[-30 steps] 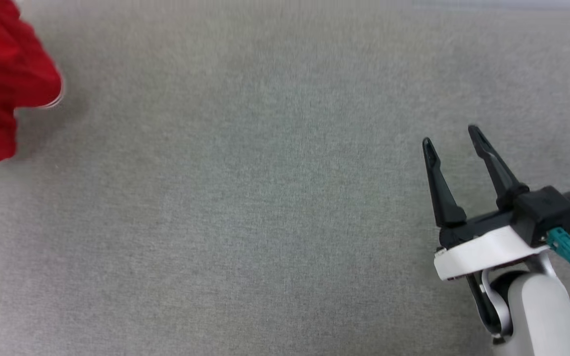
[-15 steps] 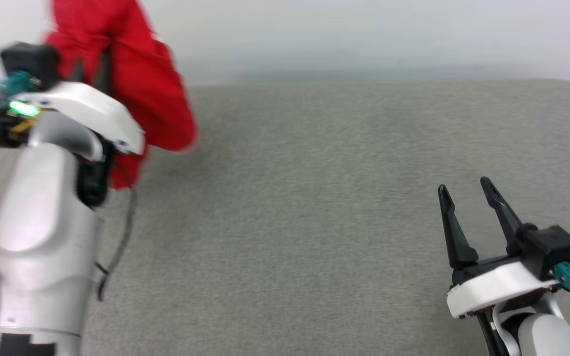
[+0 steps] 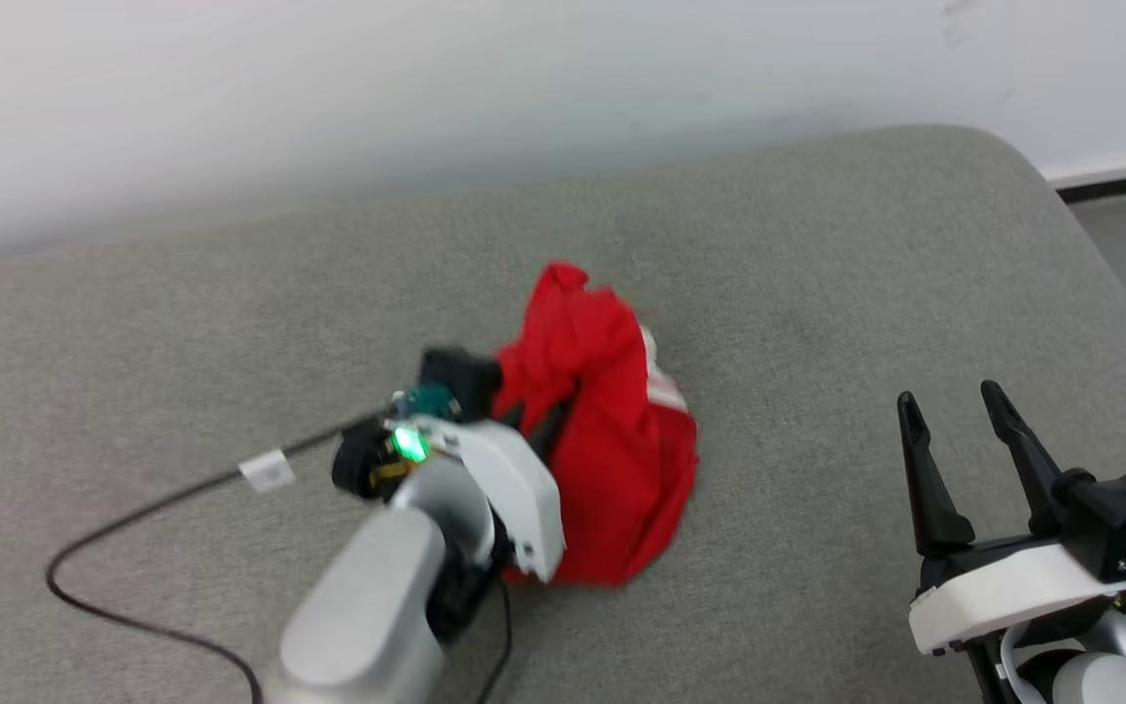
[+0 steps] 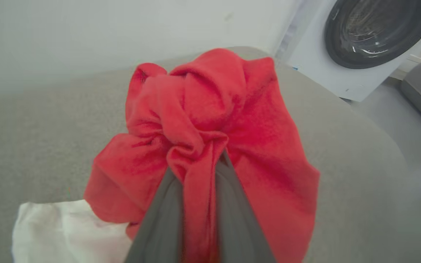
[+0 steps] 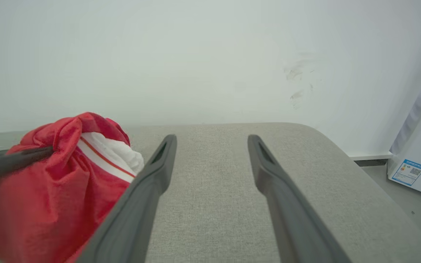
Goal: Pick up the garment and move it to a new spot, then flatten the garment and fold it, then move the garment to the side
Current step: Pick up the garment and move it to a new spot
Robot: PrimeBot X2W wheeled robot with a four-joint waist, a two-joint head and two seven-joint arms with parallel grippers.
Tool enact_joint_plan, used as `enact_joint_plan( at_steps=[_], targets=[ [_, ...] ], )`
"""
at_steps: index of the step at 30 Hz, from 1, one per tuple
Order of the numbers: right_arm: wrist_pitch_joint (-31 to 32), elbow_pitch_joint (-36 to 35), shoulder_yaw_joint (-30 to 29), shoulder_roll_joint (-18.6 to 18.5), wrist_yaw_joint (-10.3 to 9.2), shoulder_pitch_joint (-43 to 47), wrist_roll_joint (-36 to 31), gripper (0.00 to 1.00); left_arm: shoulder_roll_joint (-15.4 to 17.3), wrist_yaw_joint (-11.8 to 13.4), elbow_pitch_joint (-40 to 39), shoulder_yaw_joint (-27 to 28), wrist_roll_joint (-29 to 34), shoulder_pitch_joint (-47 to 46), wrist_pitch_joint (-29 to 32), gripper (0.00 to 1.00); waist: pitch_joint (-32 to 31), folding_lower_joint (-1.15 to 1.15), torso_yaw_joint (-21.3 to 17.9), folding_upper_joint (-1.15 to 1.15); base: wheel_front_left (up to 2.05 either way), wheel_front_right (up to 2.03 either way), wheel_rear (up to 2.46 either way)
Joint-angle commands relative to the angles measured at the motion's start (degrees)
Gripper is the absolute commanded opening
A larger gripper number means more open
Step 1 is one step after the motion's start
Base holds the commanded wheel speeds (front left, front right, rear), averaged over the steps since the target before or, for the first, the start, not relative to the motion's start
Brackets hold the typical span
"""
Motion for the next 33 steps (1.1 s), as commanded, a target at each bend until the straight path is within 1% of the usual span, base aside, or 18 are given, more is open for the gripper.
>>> enact_joint_plan(
  at_steps=[1,4,5,6,7,9,11,14,17,22,24,26,29,33],
  targets=[
    [0.1,-0.4,-0.3,0.1,-0.02,0.6,0.2,1.0,0.1,-0.1,0.3,-1.1,-0.3,1.8,-0.2,0.0,1.2,0.01,-0.6,0.0,0.0,0.0,0.0],
    [0.0,-0.5,-0.6,0.1,-0.02,0.8,0.4,1.0,-0.4,-0.1,1.1,-3.7,-0.1,3.7,-0.1,0.0,1.9,0.01,-0.5,0.0,0.0,0.0,0.0],
    [-0.1,-0.5,-0.7,0.1,-0.02,0.8,0.5,1.0,-0.5,-0.1,1.6,-4.7,-0.1,4.6,-0.2,0.03,2.1,0.01,-0.4,0.0,0.0,0.0,0.0],
    [-0.1,-0.5,-0.8,0.1,-0.02,0.9,0.5,1.0,-0.5,-0.1,1.8,-5.4,0.1,5.1,-0.9,0.45,2.2,0.01,-0.2,0.0,0.0,0.0,0.0],
    [-0.2,-0.5,-0.9,0.1,-0.02,0.9,0.5,1.0,-0.6,-0.1,1.7,-5.9,0.3,5.4,-1.9,1.0,2.4,0.01,0.1,0.0,0.0,0.0,0.0],
    [0.0,-0.4,-1.1,0.1,-0.02,1.0,0.4,1.0,-0.9,-0.1,1.4,-6.4,0.4,6.4,-4.7,1.0,2.2,0.01,0.8,0.0,0.0,0.0,0.0],
    [0.1,-0.4,-1.4,0.1,-0.02,1.1,0.1,1.0,-0.9,0.8,0.6,-6.3,1.2,6.6,-8.4,1.0,1.6,0.01,1.6,0.0,0.0,0.0,0.0],
    [0.4,-0.4,-1.6,0.1,-0.02,1.6,-0.4,1.0,-1.0,2.7,-1.4,-5.1,1.9,7.2,-13.5,1.0,0.2,0.01,2.8,0.0,0.0,0.0,0.0],
    [0.8,-0.4,-1.8,0.1,-0.02,2.0,-0.6,1.0,-0.3,5.1,-3.9,-3.5,2.3,8.3,-16.3,1.0,-1.4,0.01,4.0,0.0,0.0,0.0,0.0],
    [1.6,-0.8,-2.0,0.1,-0.02,3.3,-1.0,1.0,2.0,10.0,-8.4,0.8,2.2,11.1,-17.8,1.0,-3.8,0.01,5.6,0.0,0.0,0.0,0.0],
    [1.8,-0.9,-1.9,0.1,-0.02,3.9,-1.0,1.0,3.5,12.1,-9.9,2.9,2.2,12.6,-18.1,1.0,-4.4,0.01,6.0,0.0,0.0,0.0,0.0],
    [2.2,-1.2,-1.8,0.1,-0.02,4.3,-1.0,1.0,4.7,13.6,-11.3,4.7,2.0,14.3,-18.3,1.0,-4.9,0.01,6.4,0.0,0.0,0.0,0.0],
    [2.5,-1.4,-1.5,0.1,-0.02,5.1,-0.9,1.0,6.8,15.6,-13.6,6.7,2.0,17.4,-18.4,1.0,-5.4,0.01,6.7,0.0,0.0,0.0,0.0],
    [2.8,-1.4,-1.4,0.1,-0.02,6.1,-0.6,1.0,9.0,17.0,-16.3,7.9,1.6,21.4,-17.5,1.0,-6.1,0.01,6.9,0.0,0.0,0.0,0.0]
  ],
)
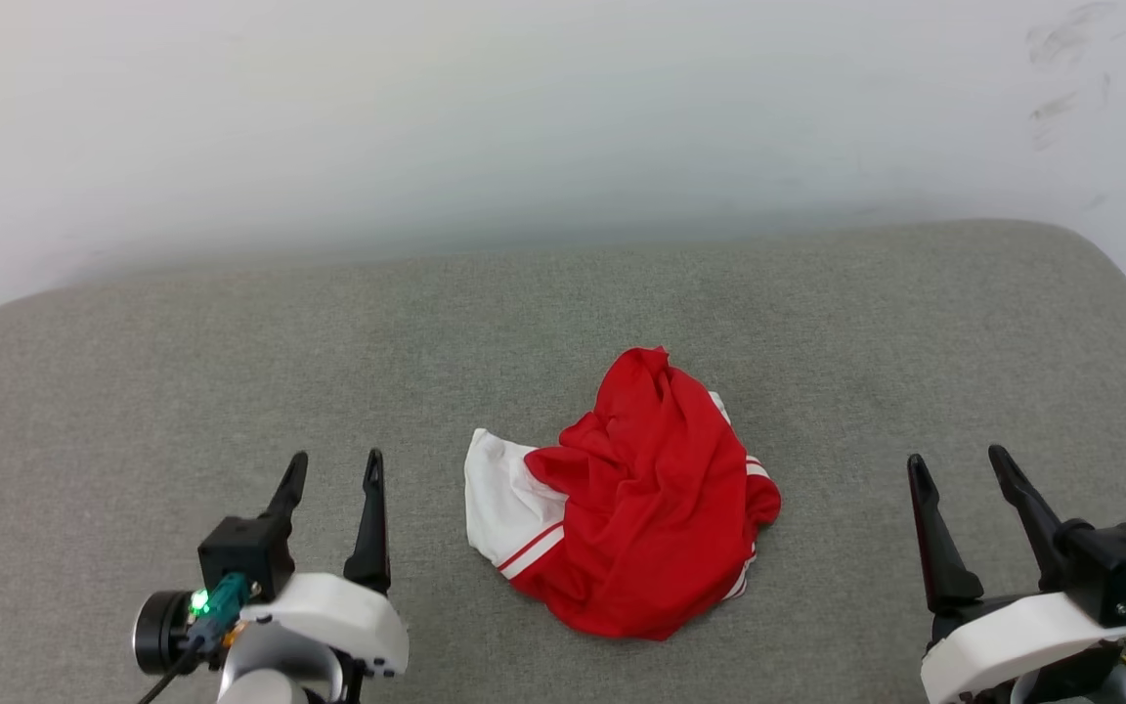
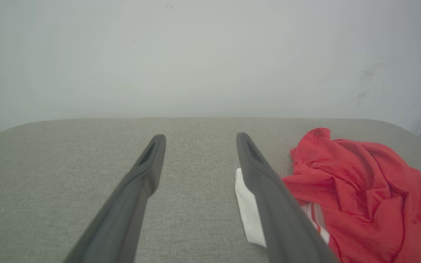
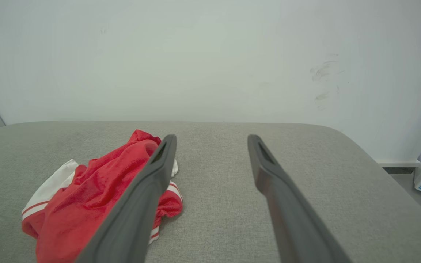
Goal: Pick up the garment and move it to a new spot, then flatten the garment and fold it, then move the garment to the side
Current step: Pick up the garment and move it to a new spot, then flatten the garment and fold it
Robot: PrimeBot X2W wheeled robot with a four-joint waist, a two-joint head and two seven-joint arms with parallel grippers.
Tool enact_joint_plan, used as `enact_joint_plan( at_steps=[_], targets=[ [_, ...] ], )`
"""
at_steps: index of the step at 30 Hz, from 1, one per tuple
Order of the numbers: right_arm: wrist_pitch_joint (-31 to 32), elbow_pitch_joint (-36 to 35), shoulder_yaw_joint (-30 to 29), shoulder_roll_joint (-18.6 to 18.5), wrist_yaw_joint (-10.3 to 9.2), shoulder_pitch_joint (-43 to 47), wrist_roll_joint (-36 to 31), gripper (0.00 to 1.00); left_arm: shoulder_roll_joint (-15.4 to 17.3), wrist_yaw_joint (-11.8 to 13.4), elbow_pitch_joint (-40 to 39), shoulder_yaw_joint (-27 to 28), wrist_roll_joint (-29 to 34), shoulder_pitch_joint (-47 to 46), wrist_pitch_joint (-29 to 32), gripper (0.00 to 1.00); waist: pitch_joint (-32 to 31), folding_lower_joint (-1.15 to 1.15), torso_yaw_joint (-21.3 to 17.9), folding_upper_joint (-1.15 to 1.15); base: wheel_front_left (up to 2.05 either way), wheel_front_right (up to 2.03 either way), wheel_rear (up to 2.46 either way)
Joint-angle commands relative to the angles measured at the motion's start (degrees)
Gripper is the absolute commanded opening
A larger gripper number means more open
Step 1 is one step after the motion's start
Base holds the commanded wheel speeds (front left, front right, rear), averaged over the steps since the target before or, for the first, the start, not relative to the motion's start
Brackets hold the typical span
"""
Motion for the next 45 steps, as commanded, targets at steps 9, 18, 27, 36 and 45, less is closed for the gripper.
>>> enact_joint_plan(
  at_steps=[9,18,27,36,45],
  targets=[
    [0.5,0.4,1.3,0.1,-0.02,1.6,0.6,1.0,1.4,2.0,-4.4,0.2,-1.1,6.2,2.3,1.0,-1.4,0.0,0.0,0.0,0.0,0.0,0.0],
    [0.6,0.5,1.5,0.1,-0.02,1.4,0.7,1.0,1.6,2.6,-5.7,0.1,-1.5,6.8,2.6,1.0,-1.2,0.0,0.4,0.0,0.0,0.0,0.0],
    [6.1,4.8,-2.0,0.1,-0.02,-0.6,3.7,1.0,1.4,2.6,-6.5,-0.4,-1.0,4.6,2.5,1.0,0.4,0.0,1.6,0.0,0.0,0.0,0.0],
    [23.9,15.3,-1.0,-1.8,-0.02,-12.1,5.3,1.0,0.3,1.7,-7.6,-2.0,0.0,0.2,1.8,1.0,7.3,0.0,5.1,0.0,0.0,0.0,0.0],
    [36.8,25.3,7.1,-6.6,-0.02,-23.9,10.6,1.0,-1.1,0.8,-6.4,-2.5,0.4,-3.5,0.4,1.0,12.5,0.0,7.9,0.0,0.0,0.0,0.0]
  ],
)
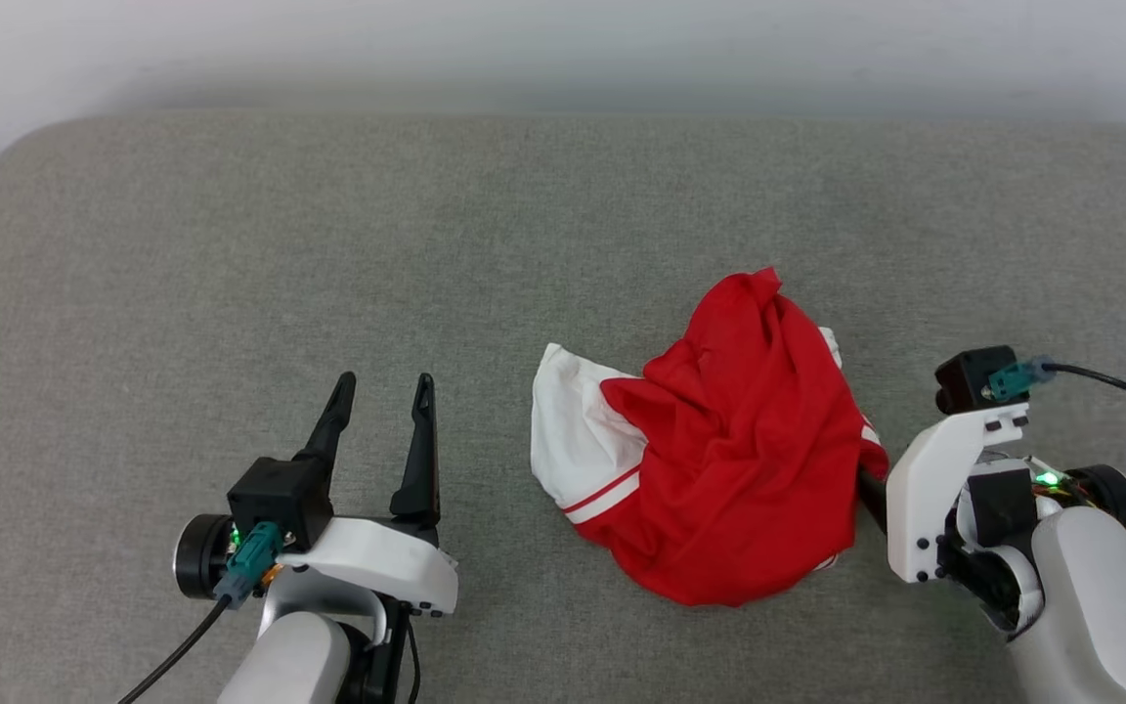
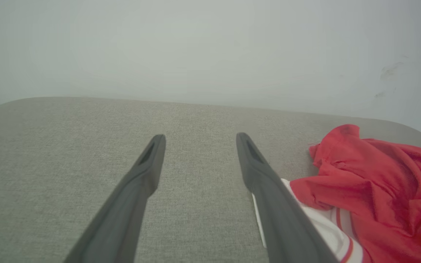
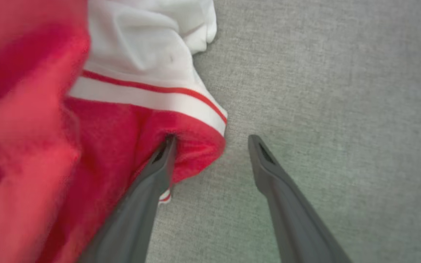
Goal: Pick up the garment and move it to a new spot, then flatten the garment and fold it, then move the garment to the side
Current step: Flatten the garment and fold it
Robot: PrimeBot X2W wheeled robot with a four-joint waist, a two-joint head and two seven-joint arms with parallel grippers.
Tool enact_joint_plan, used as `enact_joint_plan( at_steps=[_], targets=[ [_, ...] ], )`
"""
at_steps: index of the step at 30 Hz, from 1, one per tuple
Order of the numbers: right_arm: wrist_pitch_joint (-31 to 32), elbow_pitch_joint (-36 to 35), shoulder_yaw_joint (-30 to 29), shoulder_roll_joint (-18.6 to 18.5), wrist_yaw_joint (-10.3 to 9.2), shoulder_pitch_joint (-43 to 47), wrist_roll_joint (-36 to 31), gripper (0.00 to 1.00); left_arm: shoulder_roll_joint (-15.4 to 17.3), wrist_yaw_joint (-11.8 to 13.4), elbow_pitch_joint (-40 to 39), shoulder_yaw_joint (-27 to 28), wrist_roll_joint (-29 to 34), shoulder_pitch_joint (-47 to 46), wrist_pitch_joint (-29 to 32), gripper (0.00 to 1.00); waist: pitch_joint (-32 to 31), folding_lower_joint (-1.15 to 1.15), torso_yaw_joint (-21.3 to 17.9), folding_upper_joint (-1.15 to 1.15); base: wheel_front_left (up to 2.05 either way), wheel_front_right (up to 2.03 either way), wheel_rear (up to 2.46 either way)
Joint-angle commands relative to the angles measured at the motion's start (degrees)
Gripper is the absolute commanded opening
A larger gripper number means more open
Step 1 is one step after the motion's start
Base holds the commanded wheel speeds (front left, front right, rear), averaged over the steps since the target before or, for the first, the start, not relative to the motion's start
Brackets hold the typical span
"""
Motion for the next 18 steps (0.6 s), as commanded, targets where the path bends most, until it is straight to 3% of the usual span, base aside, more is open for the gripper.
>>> enact_joint_plan(
  at_steps=[1,5,6,8,18],
  targets=[
    [1.0,1.8,0.7,-0.7,-0.02,-1.1,0.2,1.0,-0.1,-0.2,0.2,0.0,0.3,-0.8,-0.4,1.0,1.3,-0.01,1.1,0.0,0.0,0.0,0.0],
    [4.8,8.3,2.5,-0.8,-0.02,-1.7,2.5,1.0,-0.7,-0.6,1.3,-0.3,0.3,-1.5,-0.8,1.0,1.7,-0.01,1.7,0.0,0.0,0.0,0.0],
    [5.5,9.5,2.7,-0.7,-0.02,-1.5,3.0,0.5,-0.8,-0.7,1.7,-0.3,0.2,-1.6,-0.8,1.0,1.7,-0.01,1.8,0.0,0.0,0.0,0.0],
    [5.8,10.5,3.0,-0.5,-0.01,-1.5,4.2,0.0,-1.1,-0.7,2.1,-0.3,0.0,-1.5,-0.9,1.0,1.5,-0.01,1.8,0.0,0.0,0.0,0.0],
    [-5.3,-0.8,-2.1,-2.6,-0.02,-2.3,2.4,0.0,-0.8,-0.7,3.8,0.1,-0.5,-0.1,-1.3,1.0,-1.5,-0.01,-0.6,0.0,0.0,0.0,0.0]
  ],
)
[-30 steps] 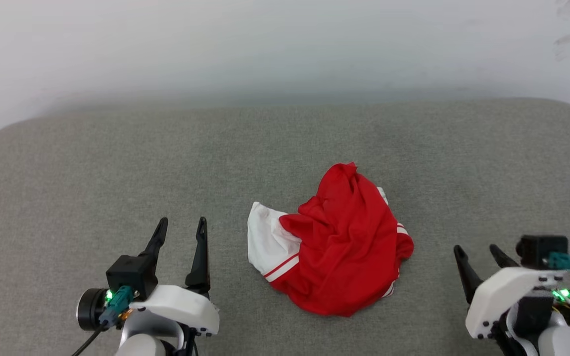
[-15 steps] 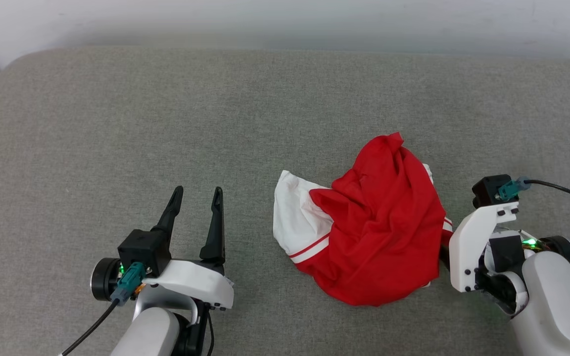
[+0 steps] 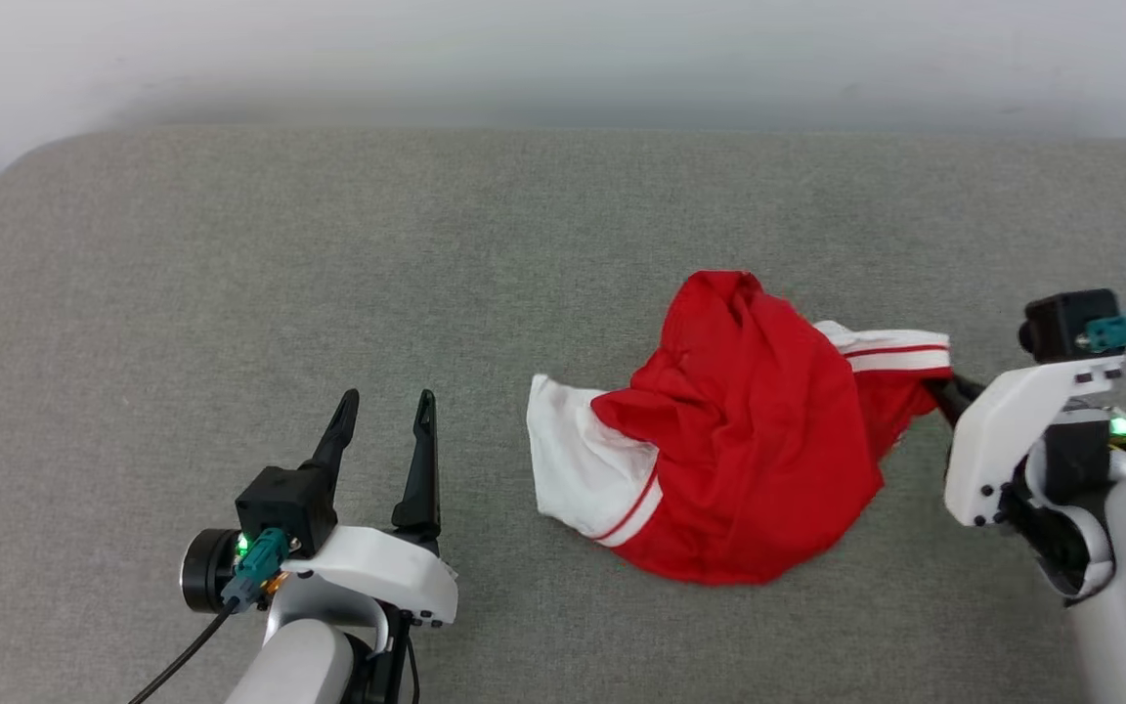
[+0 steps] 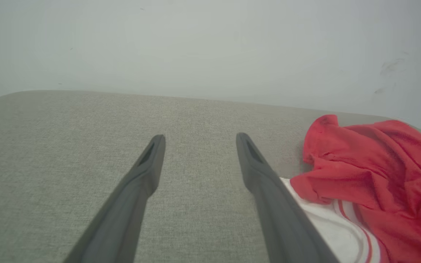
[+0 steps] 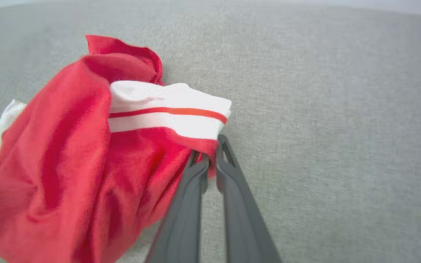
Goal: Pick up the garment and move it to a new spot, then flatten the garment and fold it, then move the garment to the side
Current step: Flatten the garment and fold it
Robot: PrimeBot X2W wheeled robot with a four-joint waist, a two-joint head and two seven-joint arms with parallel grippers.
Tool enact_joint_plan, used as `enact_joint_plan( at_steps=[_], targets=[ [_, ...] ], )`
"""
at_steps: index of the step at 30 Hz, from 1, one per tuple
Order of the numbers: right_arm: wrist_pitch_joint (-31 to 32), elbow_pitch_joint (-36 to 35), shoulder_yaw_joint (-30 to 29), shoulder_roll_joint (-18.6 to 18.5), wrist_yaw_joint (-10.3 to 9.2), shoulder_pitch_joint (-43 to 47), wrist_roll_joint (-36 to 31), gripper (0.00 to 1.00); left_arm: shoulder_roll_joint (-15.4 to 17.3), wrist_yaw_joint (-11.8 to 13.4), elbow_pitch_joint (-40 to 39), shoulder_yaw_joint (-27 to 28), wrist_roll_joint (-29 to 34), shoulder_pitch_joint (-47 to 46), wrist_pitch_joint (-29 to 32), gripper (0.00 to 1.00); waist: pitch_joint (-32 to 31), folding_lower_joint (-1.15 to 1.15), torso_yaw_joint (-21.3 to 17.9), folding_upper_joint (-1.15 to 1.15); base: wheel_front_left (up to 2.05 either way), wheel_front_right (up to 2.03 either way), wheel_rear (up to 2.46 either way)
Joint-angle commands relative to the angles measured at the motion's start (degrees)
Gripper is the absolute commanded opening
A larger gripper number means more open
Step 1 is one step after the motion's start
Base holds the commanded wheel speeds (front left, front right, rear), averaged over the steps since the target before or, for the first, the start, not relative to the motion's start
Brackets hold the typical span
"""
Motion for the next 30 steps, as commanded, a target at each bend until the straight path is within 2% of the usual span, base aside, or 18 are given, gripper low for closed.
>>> enact_joint_plan(
  at_steps=[1,5,9,13,14,15,16,19,22,30],
  targets=[
    [-0.3,-0.6,-0.5,0.2,-0.04,1.4,-0.5,0.0,0.1,0.0,-0.1,0.1,0.0,0.5,-0.3,1.0,-0.7,-0.01,-0.7,0.0,0.0,0.0,0.0],
    [-1.2,-9.4,-8.5,2.5,-0.04,7.4,-3.9,0.0,0.5,0.2,-0.1,0.1,-0.3,1.3,-0.2,1.0,-1.9,-0.01,-2.0,0.0,0.0,0.0,0.0],
    [1.0,-16.3,-16.0,6.9,-0.03,17.7,-6.4,0.0,0.8,0.5,-0.6,0.0,-0.5,1.9,0.2,1.0,-2.2,-0.01,-2.5,0.0,0.0,0.0,0.0],
    [3.8,-15.5,-18.1,8.6,-0.03,26.9,-5.2,0.0,1.1,0.9,-0.9,0.1,-0.5,2.3,0.5,1.0,-2.4,-0.01,-3.0,0.0,0.0,0.0,0.0],
    [4.0,-14.2,-17.5,8.8,-0.03,28.4,-4.7,0.04,1.2,1.0,-1.0,0.1,-0.6,2.4,0.5,1.0,-2.4,-0.01,-3.2,0.0,0.0,0.0,0.0],
    [3.9,-12.4,-16.6,8.8,-0.03,29.6,-2.8,0.42,1.2,1.0,-1.1,0.2,-0.7,2.5,0.7,1.0,-2.4,-0.01,-3.3,0.0,0.0,0.0,0.0],
    [2.9,-10.9,-15.9,8.8,-0.03,29.9,-1.5,1.0,1.4,1.1,-1.2,0.2,-0.8,2.6,0.8,1.0,-2.4,-0.01,-3.4,0.0,0.0,0.0,0.0],
    [-3.0,-8.4,-14.8,8.9,-0.03,29.1,1.2,1.0,1.6,1.3,-1.3,0.0,-0.7,2.8,1.2,1.0,-2.7,-0.01,-3.5,0.0,0.0,0.0,0.0],
    [-9.7,-9.2,-13.8,8.8,-0.02,27.8,3.0,1.0,1.8,1.5,-1.5,-0.1,-0.9,3.3,1.5,1.0,-3.4,-0.01,-3.6,0.0,0.0,0.0,0.0],
    [-21.1,-15.4,-12.5,8.8,-0.03,27.7,-0.7,1.0,2.8,2.5,-2.1,0.3,-1.5,5.6,2.2,1.0,-6.2,-0.01,-3.8,0.0,0.0,0.0,0.0]
  ],
)
